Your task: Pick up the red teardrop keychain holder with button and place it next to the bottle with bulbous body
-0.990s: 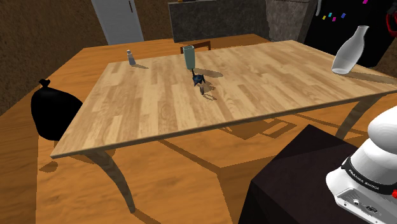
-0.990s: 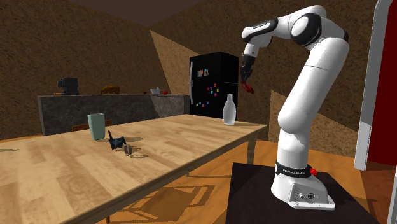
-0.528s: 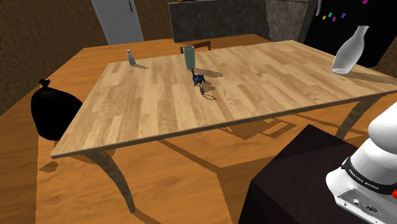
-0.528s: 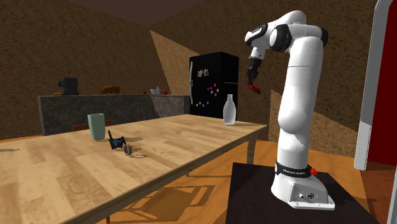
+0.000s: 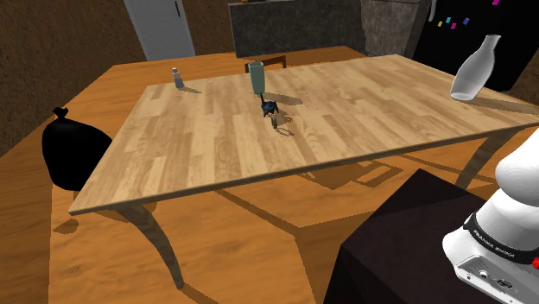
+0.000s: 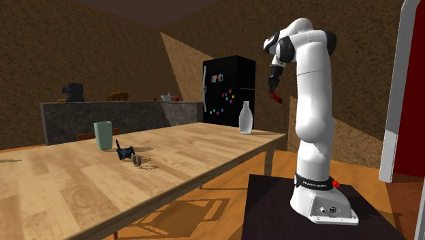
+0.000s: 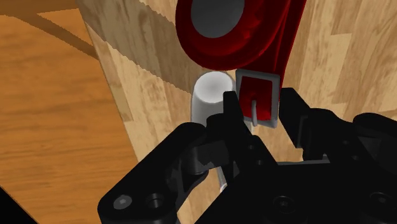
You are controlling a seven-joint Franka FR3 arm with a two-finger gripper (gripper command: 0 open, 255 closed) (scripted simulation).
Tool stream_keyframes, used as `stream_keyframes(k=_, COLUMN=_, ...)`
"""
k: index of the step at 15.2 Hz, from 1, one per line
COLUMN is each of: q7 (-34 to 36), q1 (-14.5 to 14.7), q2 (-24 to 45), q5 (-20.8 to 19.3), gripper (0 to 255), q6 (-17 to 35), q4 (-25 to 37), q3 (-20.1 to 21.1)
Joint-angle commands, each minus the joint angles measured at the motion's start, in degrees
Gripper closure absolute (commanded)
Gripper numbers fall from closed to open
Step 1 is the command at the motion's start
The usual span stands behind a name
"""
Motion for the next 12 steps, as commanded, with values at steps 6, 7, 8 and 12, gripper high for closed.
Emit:
stream_keyframes(k=6, q7=0.43, q1=2.05, q2=-2.67, q5=-2.41, gripper=255, q6=6.28, q4=-7.2, q3=0.32)
stream_keyframes(k=7, q7=0.45, q1=2.23, q2=-2.96, q5=-2.66, gripper=255, q6=7.13, q4=-8.15, q3=0.38)
stream_keyframes(k=8, q7=0.45, q1=2.4, q2=-3.22, q5=-2.87, gripper=255, q6=7.97, q4=-9.08, q3=0.43)
stream_keyframes(k=12, q7=0.28, q1=2.84, q2=-3.97, q5=-3.43, gripper=255, q6=11.21, q4=-12.61, q3=0.63)
